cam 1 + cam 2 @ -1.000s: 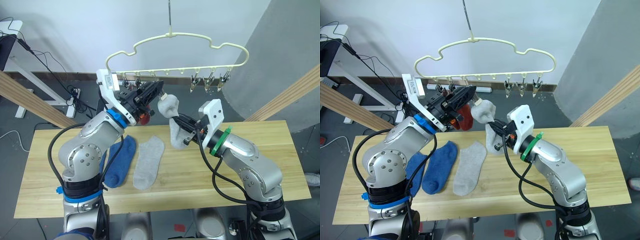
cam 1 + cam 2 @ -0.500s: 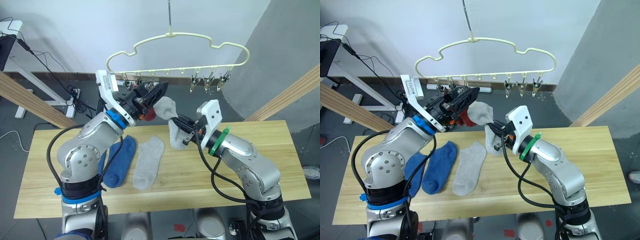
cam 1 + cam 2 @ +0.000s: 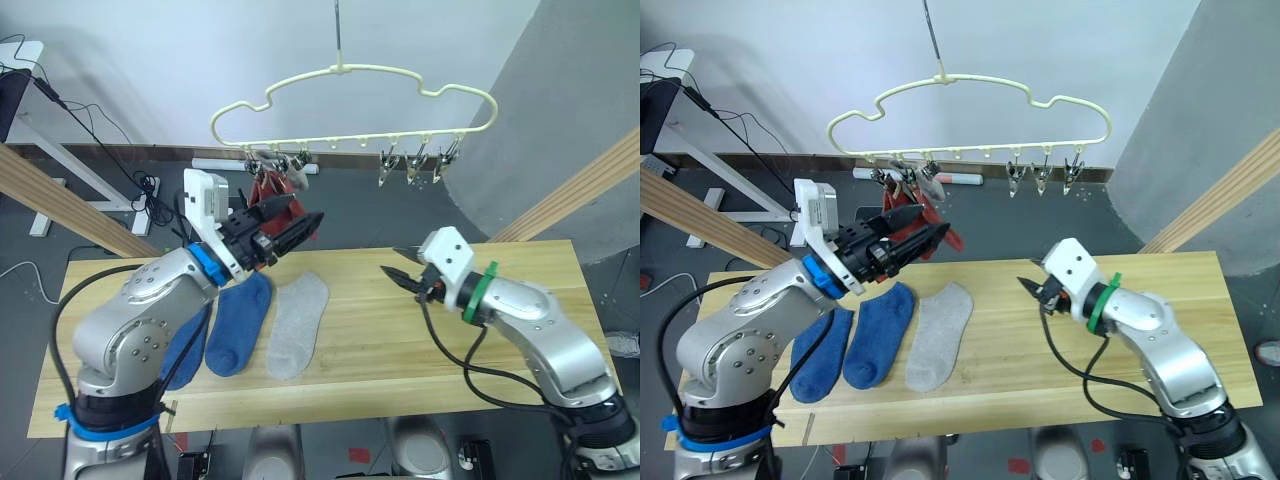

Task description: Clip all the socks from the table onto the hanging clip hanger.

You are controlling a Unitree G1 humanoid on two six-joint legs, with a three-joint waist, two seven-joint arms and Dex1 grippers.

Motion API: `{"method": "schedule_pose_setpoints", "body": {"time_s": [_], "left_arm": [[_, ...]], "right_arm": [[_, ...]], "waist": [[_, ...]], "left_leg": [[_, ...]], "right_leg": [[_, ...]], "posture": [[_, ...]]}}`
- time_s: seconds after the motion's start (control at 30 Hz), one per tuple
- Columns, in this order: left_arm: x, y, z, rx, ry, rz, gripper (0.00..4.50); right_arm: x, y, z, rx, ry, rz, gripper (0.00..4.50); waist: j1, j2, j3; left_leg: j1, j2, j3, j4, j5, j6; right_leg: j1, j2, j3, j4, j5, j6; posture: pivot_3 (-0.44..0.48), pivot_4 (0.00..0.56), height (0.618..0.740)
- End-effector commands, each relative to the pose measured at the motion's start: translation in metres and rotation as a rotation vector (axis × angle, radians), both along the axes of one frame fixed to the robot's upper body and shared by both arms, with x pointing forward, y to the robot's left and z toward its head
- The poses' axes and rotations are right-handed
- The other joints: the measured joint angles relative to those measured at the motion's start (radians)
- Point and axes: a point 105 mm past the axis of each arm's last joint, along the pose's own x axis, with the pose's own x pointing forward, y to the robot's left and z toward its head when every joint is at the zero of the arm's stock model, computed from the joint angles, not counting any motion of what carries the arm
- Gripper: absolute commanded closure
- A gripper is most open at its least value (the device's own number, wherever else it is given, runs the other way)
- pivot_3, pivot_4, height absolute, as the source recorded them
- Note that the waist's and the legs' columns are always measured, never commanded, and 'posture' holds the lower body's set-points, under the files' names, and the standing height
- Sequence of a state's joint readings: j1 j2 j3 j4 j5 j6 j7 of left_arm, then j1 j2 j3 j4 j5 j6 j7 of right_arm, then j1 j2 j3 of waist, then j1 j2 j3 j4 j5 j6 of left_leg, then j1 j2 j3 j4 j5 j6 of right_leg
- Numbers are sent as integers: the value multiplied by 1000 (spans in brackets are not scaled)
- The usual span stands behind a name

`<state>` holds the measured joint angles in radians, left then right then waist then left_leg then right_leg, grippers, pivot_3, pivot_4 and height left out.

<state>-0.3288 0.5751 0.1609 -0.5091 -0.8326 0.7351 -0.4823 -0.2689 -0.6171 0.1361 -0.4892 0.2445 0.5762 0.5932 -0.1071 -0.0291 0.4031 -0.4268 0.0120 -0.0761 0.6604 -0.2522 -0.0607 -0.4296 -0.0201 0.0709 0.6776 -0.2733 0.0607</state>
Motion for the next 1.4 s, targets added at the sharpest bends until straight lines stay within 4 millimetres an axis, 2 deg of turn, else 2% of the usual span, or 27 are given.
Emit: {"method": "schedule_pose_setpoints", "body": {"time_s": [0.03,0.2,0.37,0.63,0.83,1.17,1.4], "left_arm": [[-25,5,4,161,-101,-110,1043],[-39,15,-3,264,-88,-201,1043],[-46,19,5,267,-131,-264,1043],[-46,19,16,255,-174,-280,1043],[-44,22,22,272,-204,-297,1043],[-36,9,24,222,-258,-287,1043],[-35,6,21,214,-261,-292,1043]], "right_arm": [[-10,-23,18,-29,-61,19,2563],[-11,-34,39,3,-102,35,2563],[-9,-13,62,141,-145,35,2563],[-10,5,72,240,-168,-18,2563],[-21,16,85,264,-169,27,2563],[-11,30,90,321,-187,-67,2563],[5,30,101,346,-250,-177,2563]], "waist": [[0,0,0],[1,0,0],[1,0,0],[16,0,0],[19,0,0],[18,0,-1],[16,0,-1]], "left_leg": [[0,0,0,-1,0,0],[0,1,1,-1,0,0],[0,1,1,-1,0,0],[-7,1,0,0,1,-2],[-8,2,0,0,1,0],[-8,2,0,1,1,0],[-8,2,0,2,1,0]], "right_leg": [[0,0,0,0,0,0],[-1,0,1,0,0,0],[-1,0,1,0,0,0],[-9,-2,0,2,0,-1],[-10,-2,0,2,0,-1],[-10,-2,-1,3,1,-1],[-10,-2,-1,4,1,-2]], "posture": [[-192,399,740],[-180,386,740],[-165,374,740],[-156,366,740],[-158,365,740],[-173,367,740],[-177,373,740]]}}
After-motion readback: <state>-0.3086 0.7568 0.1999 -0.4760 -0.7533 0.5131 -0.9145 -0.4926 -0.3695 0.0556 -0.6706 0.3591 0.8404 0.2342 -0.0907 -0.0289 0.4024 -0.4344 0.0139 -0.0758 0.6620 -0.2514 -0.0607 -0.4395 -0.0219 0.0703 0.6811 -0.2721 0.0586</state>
